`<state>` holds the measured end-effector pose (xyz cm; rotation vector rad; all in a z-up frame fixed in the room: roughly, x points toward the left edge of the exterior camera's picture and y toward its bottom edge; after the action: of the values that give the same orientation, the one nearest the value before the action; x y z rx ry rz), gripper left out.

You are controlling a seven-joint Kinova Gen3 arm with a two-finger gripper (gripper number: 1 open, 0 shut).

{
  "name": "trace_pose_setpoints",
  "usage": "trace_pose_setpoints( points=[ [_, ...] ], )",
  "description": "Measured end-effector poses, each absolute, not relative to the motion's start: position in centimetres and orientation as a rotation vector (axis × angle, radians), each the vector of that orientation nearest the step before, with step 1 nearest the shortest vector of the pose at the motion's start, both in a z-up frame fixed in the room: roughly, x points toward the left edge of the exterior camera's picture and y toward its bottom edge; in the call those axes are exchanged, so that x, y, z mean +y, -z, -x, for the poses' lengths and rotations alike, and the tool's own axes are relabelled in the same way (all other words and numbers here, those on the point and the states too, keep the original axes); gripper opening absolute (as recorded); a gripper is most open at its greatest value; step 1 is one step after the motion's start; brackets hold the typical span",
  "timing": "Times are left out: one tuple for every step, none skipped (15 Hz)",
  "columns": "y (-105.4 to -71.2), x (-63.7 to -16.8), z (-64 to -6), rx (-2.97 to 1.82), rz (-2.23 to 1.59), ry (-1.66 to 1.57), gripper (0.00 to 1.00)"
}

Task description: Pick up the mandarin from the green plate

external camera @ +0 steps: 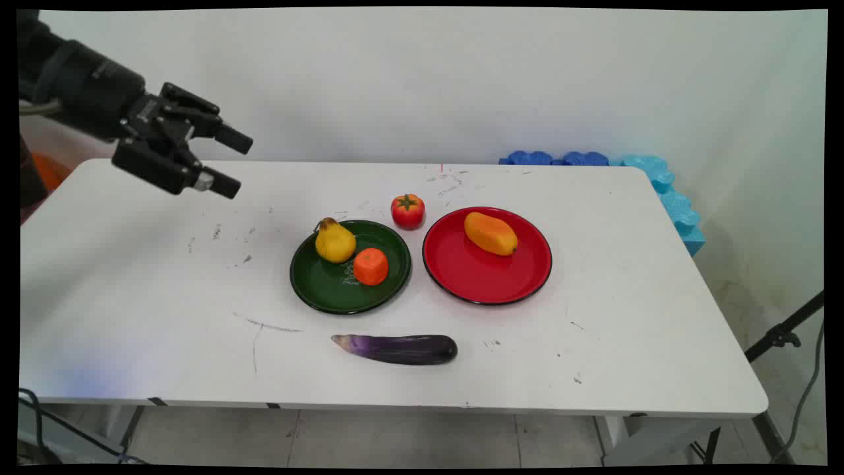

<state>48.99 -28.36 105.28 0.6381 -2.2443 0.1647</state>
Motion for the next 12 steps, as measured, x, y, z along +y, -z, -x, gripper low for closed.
trace_pose_setpoints(
  points=[
    [-105.5, -28.8, -48.7, -2.252, -0.649, -0.164, 1.00],
    [-105.7, -29.4, -48.5, -2.256, -0.660, -0.164, 1.00],
    [-105.8, -30.0, -48.1, -2.264, -0.673, -0.165, 1.00],
    [-105.9, -30.6, -47.7, -2.271, -0.682, -0.166, 1.00],
    [-105.9, -31.3, -47.2, -2.284, -0.692, -0.166, 1.00],
    [-105.7, -32.0, -46.7, -2.300, -0.699, -0.167, 1.00],
    [-105.5, -32.7, -46.3, -2.315, -0.705, -0.167, 1.00],
    [-105.1, -33.5, -45.8, -2.334, -0.714, -0.166, 1.00],
    [-104.6, -34.2, -45.2, -2.353, -0.721, -0.163, 1.00],
    [-104.2, -34.8, -44.8, -2.368, -0.723, -0.159, 1.00],
    [-103.3, -35.7, -44.2, -2.396, -0.720, -0.151, 1.00],
    [-102.5, -36.4, -43.6, -2.425, -0.710, -0.146, 1.00]
  ],
)
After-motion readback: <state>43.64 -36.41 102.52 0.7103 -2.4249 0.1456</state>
